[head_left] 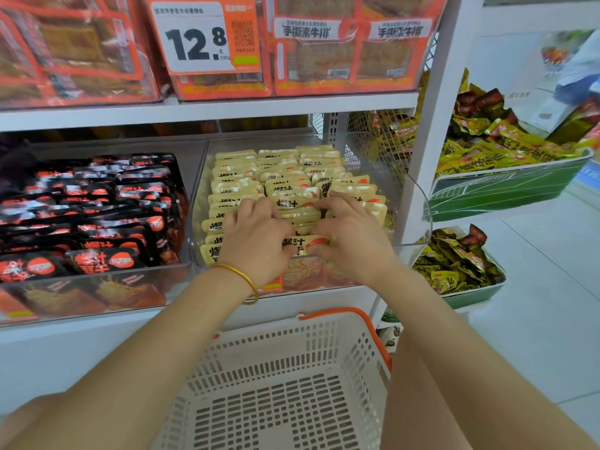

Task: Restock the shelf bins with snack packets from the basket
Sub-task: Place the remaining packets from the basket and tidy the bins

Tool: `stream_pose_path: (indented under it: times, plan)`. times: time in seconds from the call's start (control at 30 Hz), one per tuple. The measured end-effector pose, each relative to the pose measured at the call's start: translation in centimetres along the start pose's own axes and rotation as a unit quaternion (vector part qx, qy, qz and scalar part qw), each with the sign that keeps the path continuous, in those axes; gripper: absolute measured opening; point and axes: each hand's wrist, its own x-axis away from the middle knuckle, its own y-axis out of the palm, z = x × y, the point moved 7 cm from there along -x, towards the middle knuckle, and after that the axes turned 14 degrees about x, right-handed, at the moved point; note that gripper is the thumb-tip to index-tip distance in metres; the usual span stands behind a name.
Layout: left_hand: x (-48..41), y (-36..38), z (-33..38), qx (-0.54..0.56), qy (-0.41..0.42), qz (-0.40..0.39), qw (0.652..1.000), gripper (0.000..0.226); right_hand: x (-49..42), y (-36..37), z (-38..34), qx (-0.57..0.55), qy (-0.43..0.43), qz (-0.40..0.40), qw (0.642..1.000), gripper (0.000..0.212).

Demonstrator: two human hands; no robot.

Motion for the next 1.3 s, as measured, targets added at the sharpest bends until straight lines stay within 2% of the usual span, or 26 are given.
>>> stream_pose_path:
  times: [0.07, 0.13, 0.17, 0.2, 0.23, 0.3, 0.37, 0.53, 0.63, 0.77, 0.83, 0.93, 1.03, 1.13, 1.3]
  plan:
    - [-0.5, -0.5, -0.1, 0.022, -0.004, -0.028, 0.999, 0.025, 0.3, -1.8, 1.9, -0.126, 0.042, 0.061, 0.989, 0.015]
    - [-0.9, -1.8, 0.3, 0.109, -0.007, 0.019, 0.994, 0.018, -0.2, -2.7, 5.6, -0.164, 0.135, 0.114, 0.970, 0.021]
    - [-1.4, -2.4, 0.8, 0.132, 0.007, 0.055, 0.990, 0.019, -0.8, -2.3, 7.4, -0.144, 0.181, 0.106, 0.967, 0.029]
    - [-2.1, -2.3, 1.5, 0.125, 0.024, 0.063, 0.990, 0.027, -1.5, -1.5, 8.8, -0.126, 0.222, 0.067, 0.965, 0.037]
    - [-3.0, -1.6, 2.2, 0.097, 0.033, 0.035, 0.994, 0.038, -2.2, -0.4, 10.0, -0.131, 0.262, 0.011, 0.956, 0.046]
    - [-4.4, 0.9, 2.3, 0.032, 0.011, -0.065, 0.997, 0.052, -3.0, 1.8, 11.0, -0.206, 0.333, -0.067, 0.918, 0.057]
    - [-4.8, 3.0, 1.3, -0.002, -0.027, -0.133, 0.991, 0.056, -3.5, 3.1, 11.1, -0.279, 0.376, -0.082, 0.880, 0.060]
    - [-4.8, 3.6, 0.9, 0.000, -0.040, -0.151, 0.988, 0.057, -4.0, 4.7, 11.1, -0.320, 0.342, -0.111, 0.877, 0.052]
    - [-4.9, 3.7, 0.9, 0.000, -0.045, -0.160, 0.986, 0.057, -3.9, 4.8, 11.0, -0.364, 0.330, -0.126, 0.862, 0.050]
    - [-6.1, 2.9, 0.2, 0.020, -0.051, -0.139, 0.989, 0.059, -3.8, 4.5, 11.2, -0.399, 0.360, -0.140, 0.832, 0.079]
    - [-6.6, 2.9, -0.8, -0.009, -0.076, -0.136, 0.988, 0.062, -3.9, 4.5, 10.7, -0.365, 0.358, -0.172, 0.842, 0.084]
    - [-6.7, 3.6, -1.5, -0.041, -0.100, -0.171, 0.979, 0.065, -3.8, 4.5, 10.4, -0.311, 0.318, -0.209, 0.871, 0.073]
    - [-7.4, 2.9, -1.3, 0.011, -0.091, -0.146, 0.985, 0.065, -4.2, 4.0, 10.7, -0.259, 0.282, -0.242, 0.892, 0.075]
    - [-8.8, 1.3, -2.9, 0.005, -0.108, -0.074, 0.991, 0.066, -5.8, 3.2, 11.1, -0.225, 0.284, -0.206, 0.909, 0.074]
    - [-9.4, 2.8, -4.5, -0.031, -0.135, -0.115, 0.984, 0.070, -6.8, 4.5, 9.7, -0.192, 0.248, -0.232, 0.921, 0.068]
